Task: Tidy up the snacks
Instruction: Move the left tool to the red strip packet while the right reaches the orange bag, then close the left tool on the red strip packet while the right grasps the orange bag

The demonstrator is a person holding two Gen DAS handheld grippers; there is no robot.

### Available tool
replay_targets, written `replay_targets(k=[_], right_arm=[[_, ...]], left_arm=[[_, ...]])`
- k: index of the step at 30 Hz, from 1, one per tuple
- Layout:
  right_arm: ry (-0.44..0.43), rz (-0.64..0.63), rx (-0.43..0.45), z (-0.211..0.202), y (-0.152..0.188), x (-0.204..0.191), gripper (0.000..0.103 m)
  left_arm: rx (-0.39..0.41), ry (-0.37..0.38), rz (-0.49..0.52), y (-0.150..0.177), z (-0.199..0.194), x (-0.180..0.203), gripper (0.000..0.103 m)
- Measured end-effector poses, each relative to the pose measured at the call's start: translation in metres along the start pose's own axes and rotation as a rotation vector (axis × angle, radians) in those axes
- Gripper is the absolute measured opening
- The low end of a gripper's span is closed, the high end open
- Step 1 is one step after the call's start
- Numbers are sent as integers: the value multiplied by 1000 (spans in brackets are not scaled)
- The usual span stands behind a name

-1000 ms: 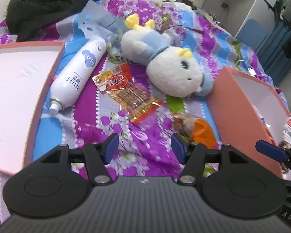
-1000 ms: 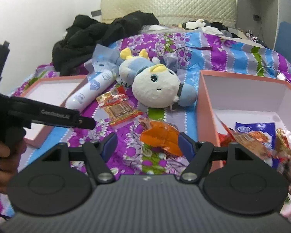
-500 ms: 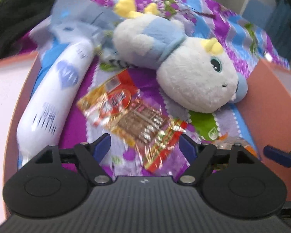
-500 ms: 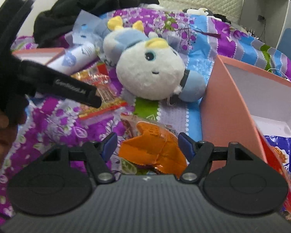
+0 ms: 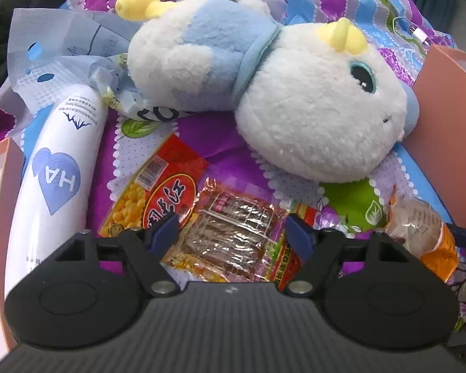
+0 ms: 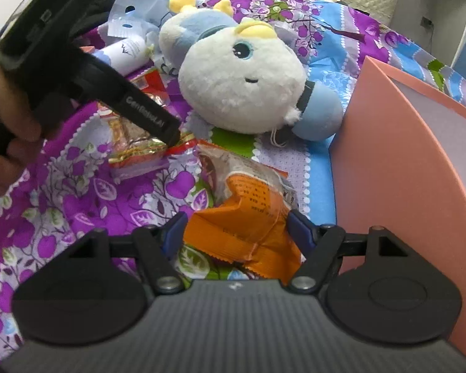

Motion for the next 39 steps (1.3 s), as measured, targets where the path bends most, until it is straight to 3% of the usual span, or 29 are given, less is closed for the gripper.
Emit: replay_targets(k=[9,20,21,22,33,39], right_arm=[[13,-14,4,-17,-3,2,49],[-10,-20,23,-75,12,-5,45],[-13,-25,25,-81,15,-7,45],[-16,-31,29,-88,17,-10,45],[-24,-89,29,-145,68,-35,45],[-48,-28,46,-150,85,-37,49]], left_arm=[[-26,-19,-9,6,-20,7,57],[-47,-25,-90,54,-93,24,47],[-46,-26,-104,60,-102,25,17],[-54,-39,-118,66,-109,24,1],[-80,2,-237,147,-173,23,1],[-40,33,-250,160,-189,23,1]])
Point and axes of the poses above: each gripper's, at about its wrist camera, not at the fingertips, and z roughly the way its jaws point, x to its right, y to its underside, the point moved 5 cm from there along z, roughly the way its jaws point, and after that the axes turned 6 degrees about x, right-handed, at the moved point
